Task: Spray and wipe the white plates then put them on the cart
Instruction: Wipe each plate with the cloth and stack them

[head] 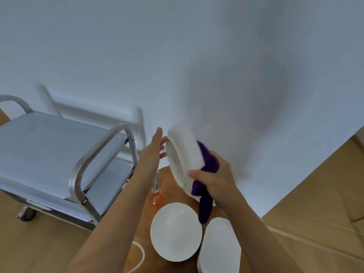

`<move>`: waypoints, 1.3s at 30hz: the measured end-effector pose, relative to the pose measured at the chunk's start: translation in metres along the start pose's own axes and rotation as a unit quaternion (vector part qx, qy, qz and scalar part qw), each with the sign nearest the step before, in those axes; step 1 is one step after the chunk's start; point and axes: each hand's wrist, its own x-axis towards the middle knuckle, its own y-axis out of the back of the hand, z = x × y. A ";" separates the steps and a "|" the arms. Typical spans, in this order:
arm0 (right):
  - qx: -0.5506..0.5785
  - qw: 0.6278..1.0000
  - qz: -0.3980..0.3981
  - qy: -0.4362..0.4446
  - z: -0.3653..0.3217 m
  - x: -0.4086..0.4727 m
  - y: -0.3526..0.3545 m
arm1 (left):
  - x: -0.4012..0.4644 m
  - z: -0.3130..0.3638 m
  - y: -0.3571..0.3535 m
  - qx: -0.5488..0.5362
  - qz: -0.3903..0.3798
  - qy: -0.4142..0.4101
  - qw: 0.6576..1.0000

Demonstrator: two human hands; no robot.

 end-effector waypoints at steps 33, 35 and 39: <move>-0.368 0.889 0.167 0.215 -0.006 0.019 -0.068 | -0.020 -0.026 -0.020 0.023 0.103 -0.190 0.976; -0.402 0.866 0.181 0.236 -0.005 0.024 -0.062 | -0.024 -0.027 -0.018 0.038 0.118 -0.197 0.973; -0.342 0.874 0.188 0.288 -0.003 0.034 -0.041 | -0.022 -0.022 -0.011 0.122 0.158 -0.221 0.955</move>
